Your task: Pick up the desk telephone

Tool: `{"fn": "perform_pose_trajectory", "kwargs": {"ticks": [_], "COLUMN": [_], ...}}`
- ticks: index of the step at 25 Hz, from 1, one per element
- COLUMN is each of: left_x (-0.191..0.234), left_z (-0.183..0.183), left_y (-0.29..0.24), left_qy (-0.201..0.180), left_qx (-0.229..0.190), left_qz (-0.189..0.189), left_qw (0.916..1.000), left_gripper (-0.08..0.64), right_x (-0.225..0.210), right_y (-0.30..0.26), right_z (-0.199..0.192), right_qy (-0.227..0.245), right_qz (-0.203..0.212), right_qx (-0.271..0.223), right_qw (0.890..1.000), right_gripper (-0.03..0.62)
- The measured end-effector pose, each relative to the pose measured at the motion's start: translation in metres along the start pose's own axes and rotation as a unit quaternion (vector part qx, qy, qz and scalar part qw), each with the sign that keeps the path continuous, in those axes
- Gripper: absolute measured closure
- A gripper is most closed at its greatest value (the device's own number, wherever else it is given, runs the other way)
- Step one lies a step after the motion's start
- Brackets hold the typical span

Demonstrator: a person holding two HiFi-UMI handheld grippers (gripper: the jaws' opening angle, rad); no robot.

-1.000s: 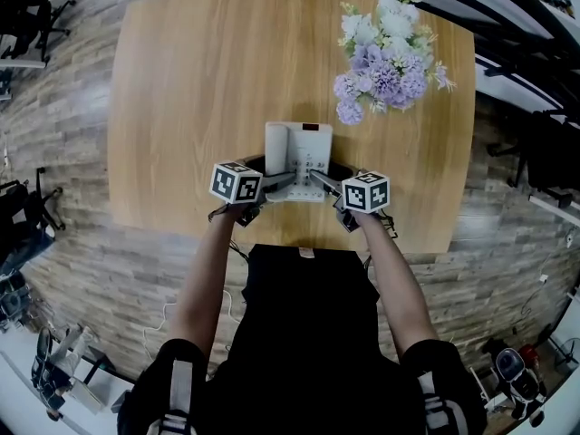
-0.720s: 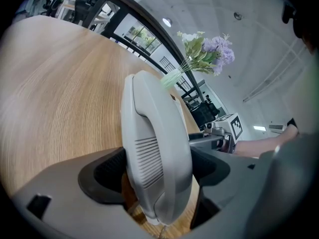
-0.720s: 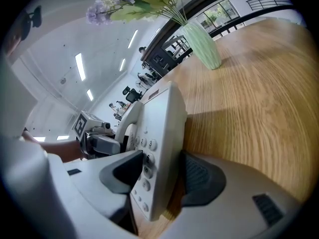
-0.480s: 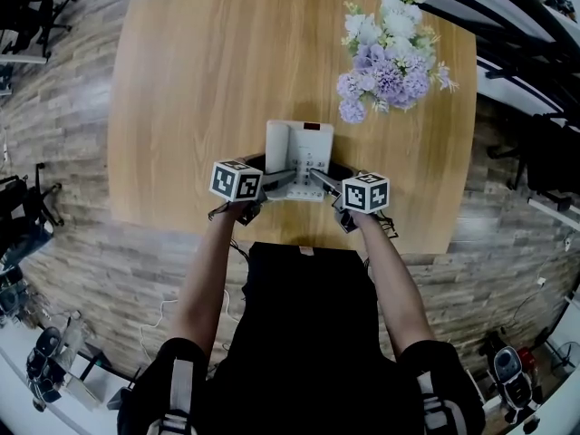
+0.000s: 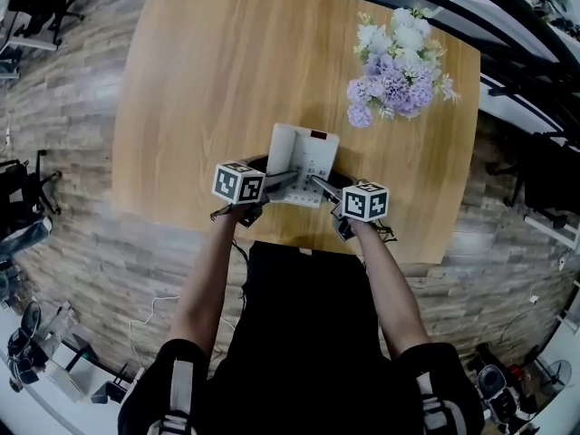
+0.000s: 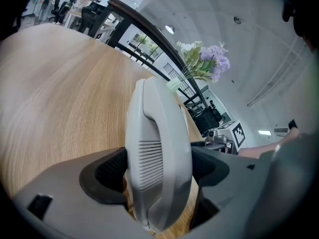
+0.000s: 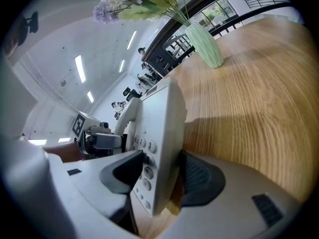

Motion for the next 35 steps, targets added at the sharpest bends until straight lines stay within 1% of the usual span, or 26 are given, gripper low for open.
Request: {"fn": "perform_pose_trajectory", "kwargs": {"ticks": [7, 16, 21, 26, 29, 35], "left_x": [-0.008, -0.019, -0.025, -0.032, -0.039, -0.054], "left_z": [0.000, -0.003, -0.005, -0.009, -0.008, 0.002], "left_y": [0.014, 0.039, 0.054, 0.075, 0.090, 0.115], "left_qy": [0.015, 0.014, 0.033, 0.047, 0.042, 0.026], "left_qx": [-0.024, -0.048, -0.077, -0.105, -0.119, -0.156], "left_qz": [0.013, 0.041, 0.056, 0.074, 0.078, 0.093], "left_qw": [0.9995, 0.9979, 0.9949, 0.9907, 0.9890, 0.9831], "left_gripper": [0.169, 0.170, 0.170, 0.170, 0.170, 0.170], "right_x": [0.010, 0.029, 0.040, 0.059, 0.075, 0.100], "right_y": [0.004, 0.004, 0.005, 0.004, 0.007, 0.014], "right_z": [0.008, 0.012, 0.019, 0.027, 0.032, 0.047], "right_qy": [0.013, 0.032, 0.050, 0.077, 0.099, 0.131], "right_qz": [0.010, 0.035, 0.050, 0.066, 0.070, 0.083], "right_qx": [0.000, 0.013, 0.017, 0.033, 0.038, 0.021], "right_qw": [1.000, 0.999, 0.997, 0.994, 0.992, 0.988], "right_gripper": [0.348, 0.351, 0.351, 0.351, 0.351, 0.351]}}
Point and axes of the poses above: the fingertips, and each gripper's own axes: y backward along the fingers, x to its left, z out of its top, the point moved 6 cm from there along y, backward along the fingers, and after that the axes turned 6 degrees about z, right-handed, at the moved point
